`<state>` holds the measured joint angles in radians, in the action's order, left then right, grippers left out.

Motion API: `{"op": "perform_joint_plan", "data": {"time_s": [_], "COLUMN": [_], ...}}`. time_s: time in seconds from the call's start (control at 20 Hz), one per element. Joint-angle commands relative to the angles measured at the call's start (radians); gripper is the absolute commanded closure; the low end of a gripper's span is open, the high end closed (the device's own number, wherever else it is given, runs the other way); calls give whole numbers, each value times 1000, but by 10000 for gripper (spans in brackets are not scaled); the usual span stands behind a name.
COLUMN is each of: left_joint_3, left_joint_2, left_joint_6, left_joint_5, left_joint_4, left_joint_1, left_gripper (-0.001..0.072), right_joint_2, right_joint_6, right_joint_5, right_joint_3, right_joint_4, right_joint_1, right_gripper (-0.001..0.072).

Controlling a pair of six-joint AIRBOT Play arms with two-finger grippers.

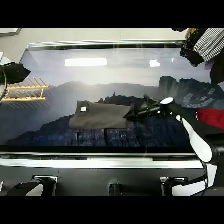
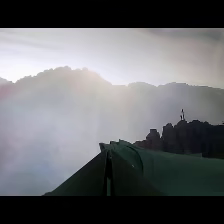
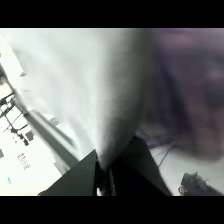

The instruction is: Fold the clothes and pants, and hang the long-sleeved shirts on hangers.

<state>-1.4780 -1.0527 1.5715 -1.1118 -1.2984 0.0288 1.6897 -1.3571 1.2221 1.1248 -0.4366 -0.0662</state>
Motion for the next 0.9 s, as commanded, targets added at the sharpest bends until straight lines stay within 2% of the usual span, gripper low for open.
{"op": "perform_joint_plan", "data": {"time_s": [0.0, 0.15, 0.35, 0.6, 0.85], "left_joint_3": [0, 0, 0, 0, 0], "left_joint_2": [0, -1, 0, -1, -1], "left_joint_6": [-2, -24, -23, -24, -24], "left_joint_5": [0, 0, 0, 1, 1], "left_joint_4": [0, 0, 0, 0, 0], "left_joint_1": [1, 1, 1, 1, 1], "left_gripper": [683, 683, 683, 683, 683], "right_joint_2": [-30, -74, -122, -138, -138], "right_joint_6": [-40, -167, -253, -325, -385], "right_joint_5": [159, 272, 382, 361, 330], "right_joint_3": [198, 437, 682, 853, 862], "right_joint_4": [-53, -213, -375, -404, -411], "right_joint_1": [107, 278, 526, 815, 1004], "right_gripper": [673, 674, 674, 674, 674]}}
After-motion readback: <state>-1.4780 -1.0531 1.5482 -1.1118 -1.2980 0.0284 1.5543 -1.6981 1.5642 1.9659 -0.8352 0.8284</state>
